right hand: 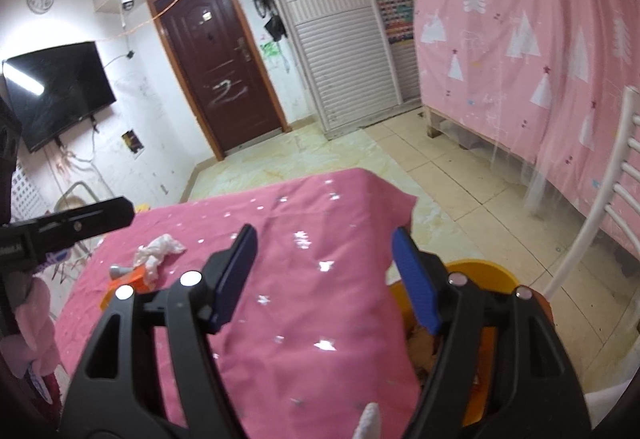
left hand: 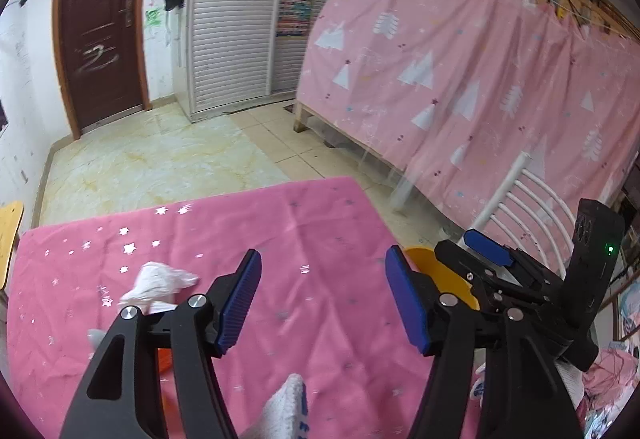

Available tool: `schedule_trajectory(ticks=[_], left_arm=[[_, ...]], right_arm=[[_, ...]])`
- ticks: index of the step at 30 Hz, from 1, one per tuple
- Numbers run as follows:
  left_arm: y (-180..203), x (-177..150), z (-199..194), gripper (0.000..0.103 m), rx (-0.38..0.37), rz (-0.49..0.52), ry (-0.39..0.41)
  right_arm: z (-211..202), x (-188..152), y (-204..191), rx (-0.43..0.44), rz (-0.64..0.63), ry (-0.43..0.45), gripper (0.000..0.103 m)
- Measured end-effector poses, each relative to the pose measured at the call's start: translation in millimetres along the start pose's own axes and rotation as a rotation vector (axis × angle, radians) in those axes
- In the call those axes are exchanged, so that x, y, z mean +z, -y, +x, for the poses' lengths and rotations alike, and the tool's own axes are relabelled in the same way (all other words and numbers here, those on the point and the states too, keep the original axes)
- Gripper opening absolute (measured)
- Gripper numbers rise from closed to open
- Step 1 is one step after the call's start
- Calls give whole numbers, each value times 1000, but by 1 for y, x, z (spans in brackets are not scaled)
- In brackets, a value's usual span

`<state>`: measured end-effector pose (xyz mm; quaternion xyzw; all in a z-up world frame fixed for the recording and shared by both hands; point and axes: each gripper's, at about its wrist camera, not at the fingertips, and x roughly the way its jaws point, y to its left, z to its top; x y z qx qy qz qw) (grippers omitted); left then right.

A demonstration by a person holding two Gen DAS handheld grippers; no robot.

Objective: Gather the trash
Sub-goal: 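Move both grippers back to the bed toward the tissue and funnel, then grasp the grey funnel with the left gripper while the right grasps the white tissue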

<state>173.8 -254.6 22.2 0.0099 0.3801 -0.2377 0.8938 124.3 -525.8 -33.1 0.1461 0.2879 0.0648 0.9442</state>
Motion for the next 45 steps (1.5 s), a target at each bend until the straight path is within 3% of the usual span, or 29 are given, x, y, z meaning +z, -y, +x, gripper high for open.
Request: schedule_trajectory(ticks=[10, 22, 37, 45], left_arm=[[-70, -9, -15, 58, 67, -73, 9], [-167, -33, -18, 58, 186, -186, -39], [-200, -68, 7, 58, 220, -187, -143], [-190, -66, 32, 58, 234, -160, -177]], right_arm=[[30, 2, -55, 52, -86, -53, 70], [66, -1, -123, 114, -188, -125, 70], [111, -2, -184, 172, -259, -195, 70], [130, 0, -190, 185, -255, -222, 70]])
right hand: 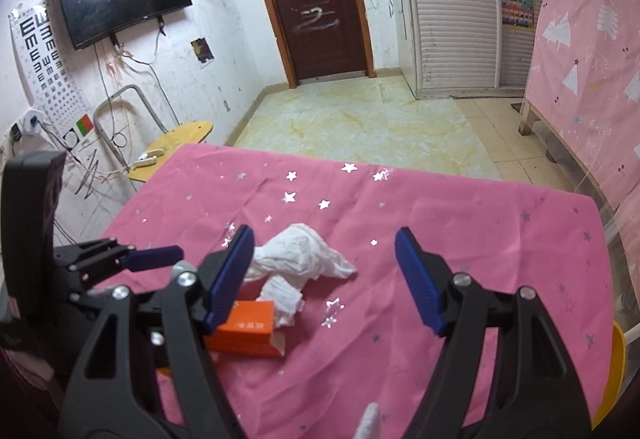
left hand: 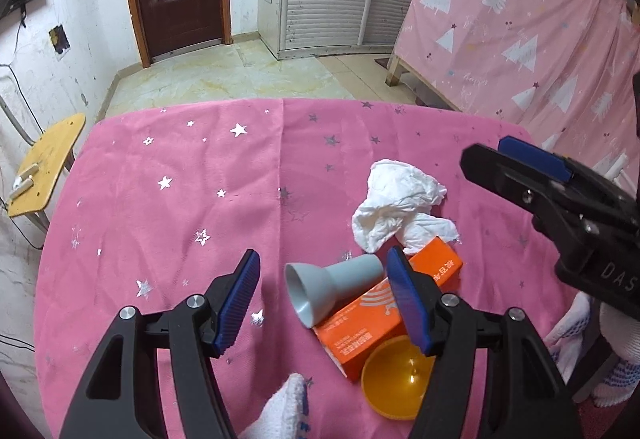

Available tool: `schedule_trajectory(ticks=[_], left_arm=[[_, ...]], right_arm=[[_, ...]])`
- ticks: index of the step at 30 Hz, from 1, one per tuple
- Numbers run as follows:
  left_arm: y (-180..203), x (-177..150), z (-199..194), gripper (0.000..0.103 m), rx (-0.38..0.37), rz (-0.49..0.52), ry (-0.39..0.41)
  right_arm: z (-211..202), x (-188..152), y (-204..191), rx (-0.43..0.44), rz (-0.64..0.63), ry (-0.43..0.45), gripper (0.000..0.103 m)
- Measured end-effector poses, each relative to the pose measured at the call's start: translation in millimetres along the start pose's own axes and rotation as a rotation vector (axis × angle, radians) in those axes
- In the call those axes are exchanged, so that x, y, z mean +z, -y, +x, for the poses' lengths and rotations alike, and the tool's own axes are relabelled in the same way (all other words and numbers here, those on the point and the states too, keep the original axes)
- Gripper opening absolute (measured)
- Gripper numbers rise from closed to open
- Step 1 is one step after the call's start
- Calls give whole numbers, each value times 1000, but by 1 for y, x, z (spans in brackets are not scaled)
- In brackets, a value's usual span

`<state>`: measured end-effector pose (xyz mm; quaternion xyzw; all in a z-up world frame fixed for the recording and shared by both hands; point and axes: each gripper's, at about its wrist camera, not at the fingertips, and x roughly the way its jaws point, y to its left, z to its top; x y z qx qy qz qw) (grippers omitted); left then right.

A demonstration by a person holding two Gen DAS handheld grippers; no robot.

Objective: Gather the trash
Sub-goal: 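Grasp the grey funnel with the left gripper while the right grasps the white tissue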

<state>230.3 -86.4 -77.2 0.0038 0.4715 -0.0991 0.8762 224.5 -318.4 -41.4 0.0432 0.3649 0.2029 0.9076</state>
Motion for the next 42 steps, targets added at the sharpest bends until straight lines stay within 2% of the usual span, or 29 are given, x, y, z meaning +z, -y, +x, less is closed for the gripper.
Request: schedule_trajectory(ticks=[4, 8, 10, 12, 20, 26, 28, 29, 31, 33, 42], left_arm=[[8, 0, 11, 58, 41, 17, -25], [8, 0, 11, 58, 63, 25, -13], [10, -3, 10, 49, 81, 40, 0], [9, -6, 8, 45, 74, 46, 9], [-3, -18, -7, 45, 50, 2, 35], [-20, -21, -21, 45, 65, -30, 64], [-23, -22, -24, 45, 65, -41, 69], [-26, -23, -26, 45, 64, -43, 71], [-28, -25, -28, 45, 61, -49, 74], [-30, -25, -28, 45, 60, -51, 75], [-23, -26, -41, 45, 74, -43, 93]], right_arm=[[7, 4, -1, 10, -4, -10, 70], [15, 6, -5, 21, -12, -21, 70], [20, 6, -6, 25, -18, -31, 70], [25, 5, -8, 28, -26, -43, 70], [39, 0, -18, 31, -58, -91, 70], [45, -4, -27, 12, -96, -117, 70], [47, -5, -30, 10, -108, -130, 53], [49, -5, -30, 9, -112, -139, 49], [50, -7, -32, 15, -121, -151, 30], [50, -7, -32, 36, -119, -158, 24], [21, -6, -30, 66, -86, -88, 22]])
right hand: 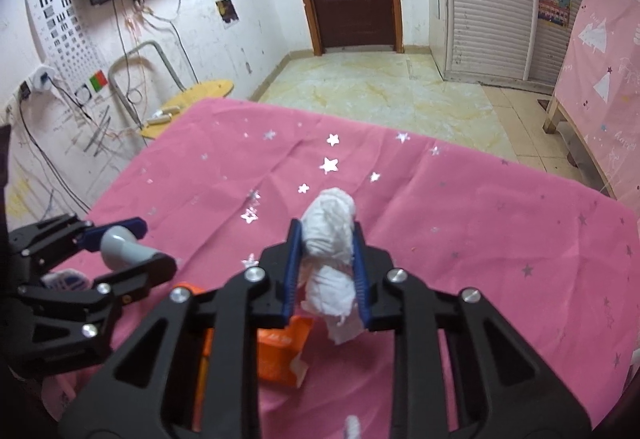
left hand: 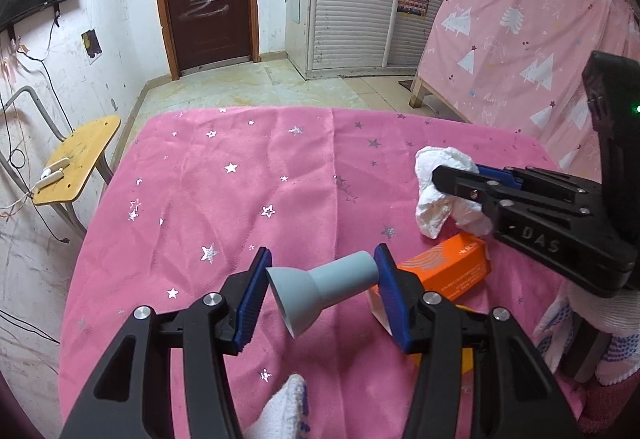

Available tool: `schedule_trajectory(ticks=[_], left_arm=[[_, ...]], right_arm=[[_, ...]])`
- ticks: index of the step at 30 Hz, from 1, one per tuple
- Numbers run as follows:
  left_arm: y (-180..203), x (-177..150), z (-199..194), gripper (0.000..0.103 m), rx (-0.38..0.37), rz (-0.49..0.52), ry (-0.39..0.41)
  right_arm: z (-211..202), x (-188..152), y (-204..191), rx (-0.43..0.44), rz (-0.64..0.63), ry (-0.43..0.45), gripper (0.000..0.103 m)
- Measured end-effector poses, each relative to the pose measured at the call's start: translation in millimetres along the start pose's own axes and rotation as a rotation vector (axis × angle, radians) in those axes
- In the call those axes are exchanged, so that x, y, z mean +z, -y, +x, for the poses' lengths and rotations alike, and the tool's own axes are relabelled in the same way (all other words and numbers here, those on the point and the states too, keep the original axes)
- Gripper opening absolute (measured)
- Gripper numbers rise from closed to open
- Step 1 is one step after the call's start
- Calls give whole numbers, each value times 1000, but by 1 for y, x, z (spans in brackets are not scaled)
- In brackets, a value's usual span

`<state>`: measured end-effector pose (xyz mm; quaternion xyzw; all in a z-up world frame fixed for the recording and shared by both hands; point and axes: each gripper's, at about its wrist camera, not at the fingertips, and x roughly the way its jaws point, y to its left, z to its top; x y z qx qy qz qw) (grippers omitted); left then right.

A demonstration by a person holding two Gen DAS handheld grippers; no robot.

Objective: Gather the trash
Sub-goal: 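Grasp the grey funnel with the left gripper while the right grasps the white tissue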

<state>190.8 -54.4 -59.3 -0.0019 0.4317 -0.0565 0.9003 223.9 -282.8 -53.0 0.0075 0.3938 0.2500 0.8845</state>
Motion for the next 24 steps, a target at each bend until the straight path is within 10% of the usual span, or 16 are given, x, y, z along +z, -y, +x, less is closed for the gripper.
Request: schedule_trajectory(ticks=[24], left_arm=[[130, 6, -37, 45, -54, 156, 46]], right_arm=[[-144, -60, 119, -93, 244, 249, 22]])
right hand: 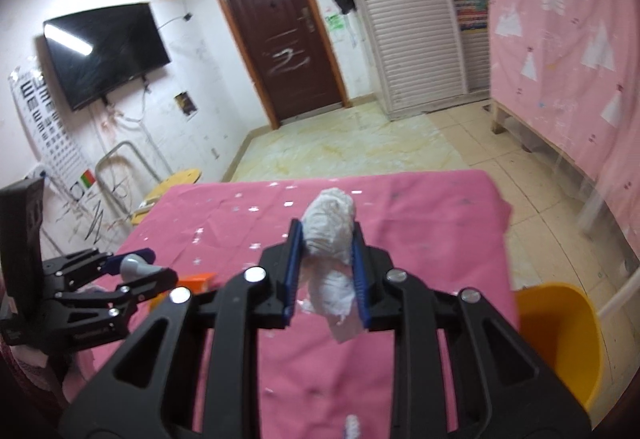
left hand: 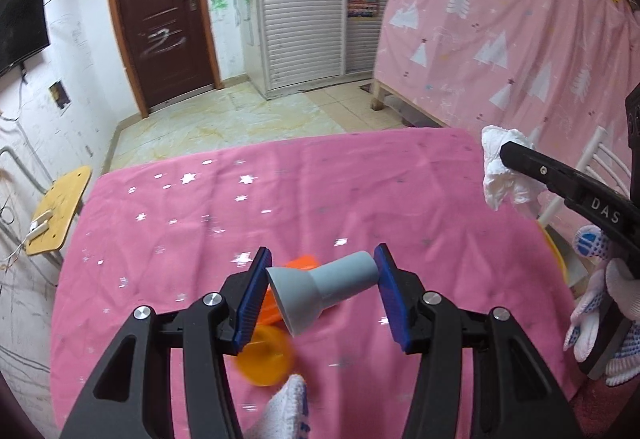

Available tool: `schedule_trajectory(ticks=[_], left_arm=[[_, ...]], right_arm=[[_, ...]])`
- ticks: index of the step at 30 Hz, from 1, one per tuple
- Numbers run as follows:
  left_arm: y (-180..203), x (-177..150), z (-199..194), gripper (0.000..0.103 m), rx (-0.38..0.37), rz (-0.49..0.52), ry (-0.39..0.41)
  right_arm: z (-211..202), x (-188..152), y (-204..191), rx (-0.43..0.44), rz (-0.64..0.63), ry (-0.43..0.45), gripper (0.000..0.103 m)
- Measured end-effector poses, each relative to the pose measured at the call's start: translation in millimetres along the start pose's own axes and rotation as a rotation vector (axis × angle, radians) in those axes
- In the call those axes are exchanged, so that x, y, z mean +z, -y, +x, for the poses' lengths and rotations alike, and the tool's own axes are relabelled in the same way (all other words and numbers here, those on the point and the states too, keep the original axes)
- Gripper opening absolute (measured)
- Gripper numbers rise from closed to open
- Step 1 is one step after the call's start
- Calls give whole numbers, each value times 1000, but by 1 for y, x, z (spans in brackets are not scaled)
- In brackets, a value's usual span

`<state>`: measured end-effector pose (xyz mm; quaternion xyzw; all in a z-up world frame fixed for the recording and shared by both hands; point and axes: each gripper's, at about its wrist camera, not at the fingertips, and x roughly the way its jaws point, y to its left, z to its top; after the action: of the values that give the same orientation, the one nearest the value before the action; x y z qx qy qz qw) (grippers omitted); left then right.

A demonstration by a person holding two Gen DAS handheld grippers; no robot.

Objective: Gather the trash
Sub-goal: 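Carry the grey funnel and white tissue to the yellow bucket and release both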

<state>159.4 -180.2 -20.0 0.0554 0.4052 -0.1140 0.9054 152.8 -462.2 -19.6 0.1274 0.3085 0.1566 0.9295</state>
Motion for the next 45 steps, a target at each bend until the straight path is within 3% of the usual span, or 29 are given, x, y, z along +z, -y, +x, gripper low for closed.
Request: schedule_trajectory(ticks=[15, 24, 31, 38, 41, 43, 45], left_arm=[[122, 10, 3, 45, -172, 128, -10], [183, 18, 13, 45, -243, 181, -20], [216, 21, 29, 45, -261, 219, -50], [242, 26, 45, 45, -298, 232, -60], [255, 28, 46, 50, -336, 229, -53], [261, 29, 46, 62, -359, 220, -51], [264, 28, 44, 66, -368, 221, -47]], right_arm=[[-56, -36, 113, -168, 166, 59, 23], [-60, -57, 154, -231, 206, 43, 23], [-64, -66, 183, -237, 267, 45, 43], [-87, -65, 201, -249, 325, 114, 44], [-96, -66, 207, -255, 348, 140, 45], [-99, -67, 210, -256, 356, 145, 45], [-99, -67, 210, -254, 361, 148, 45]])
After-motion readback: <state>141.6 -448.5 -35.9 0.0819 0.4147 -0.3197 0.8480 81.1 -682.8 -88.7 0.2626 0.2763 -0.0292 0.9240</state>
